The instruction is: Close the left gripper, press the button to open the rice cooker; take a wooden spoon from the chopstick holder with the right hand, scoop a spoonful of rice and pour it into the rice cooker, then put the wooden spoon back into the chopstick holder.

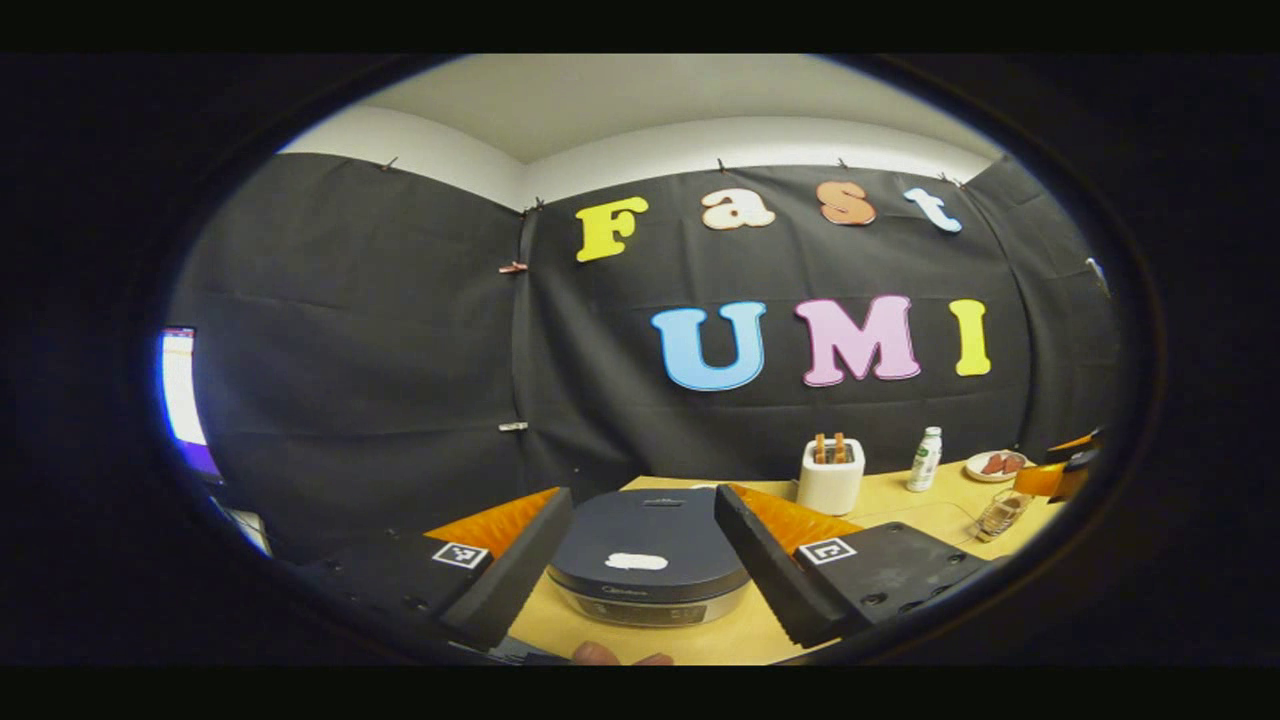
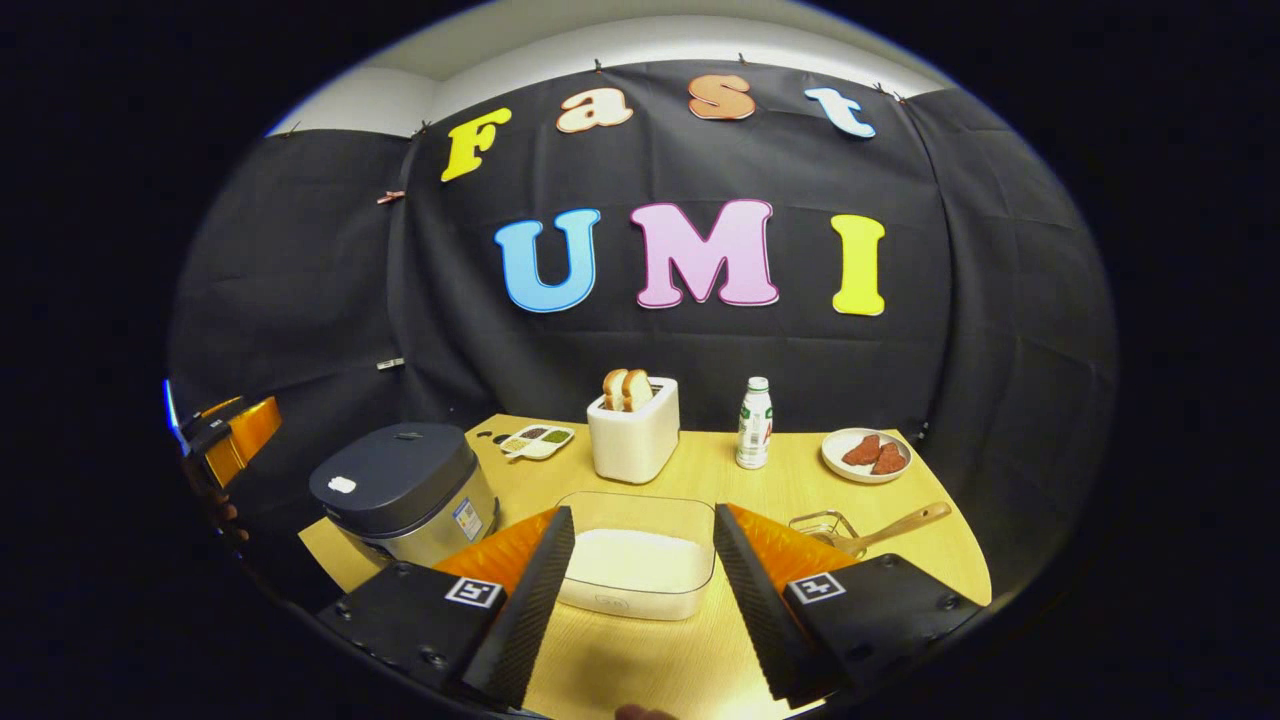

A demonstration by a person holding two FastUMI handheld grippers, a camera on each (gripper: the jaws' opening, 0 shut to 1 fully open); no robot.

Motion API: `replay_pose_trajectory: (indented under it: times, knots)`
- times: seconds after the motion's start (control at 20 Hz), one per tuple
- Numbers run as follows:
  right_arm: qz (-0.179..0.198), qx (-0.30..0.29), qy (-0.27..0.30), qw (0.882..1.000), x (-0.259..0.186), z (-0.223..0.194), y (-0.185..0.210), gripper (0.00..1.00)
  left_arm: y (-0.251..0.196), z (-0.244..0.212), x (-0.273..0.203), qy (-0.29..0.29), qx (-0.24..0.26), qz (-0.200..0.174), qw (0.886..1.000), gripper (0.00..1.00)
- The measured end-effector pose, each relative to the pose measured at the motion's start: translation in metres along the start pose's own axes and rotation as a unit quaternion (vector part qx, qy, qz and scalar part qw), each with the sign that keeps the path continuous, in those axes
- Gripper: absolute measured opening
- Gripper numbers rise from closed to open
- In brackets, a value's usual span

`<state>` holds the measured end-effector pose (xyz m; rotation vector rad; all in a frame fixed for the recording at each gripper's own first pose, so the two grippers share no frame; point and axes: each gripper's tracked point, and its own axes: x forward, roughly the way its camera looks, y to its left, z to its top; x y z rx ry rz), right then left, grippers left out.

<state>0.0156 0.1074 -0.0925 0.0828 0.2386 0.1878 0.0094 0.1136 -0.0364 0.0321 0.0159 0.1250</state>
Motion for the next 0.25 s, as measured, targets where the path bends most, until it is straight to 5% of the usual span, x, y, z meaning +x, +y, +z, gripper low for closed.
replay_pose_trajectory:
  times: [0.25]
  knots:
    - [0.010,-0.001,-0.016,1.000,0.000,0.012,-0.001,0.94,-0.011,-0.001,-0.007,0.005,-0.016,0.000,1.000,0.97]
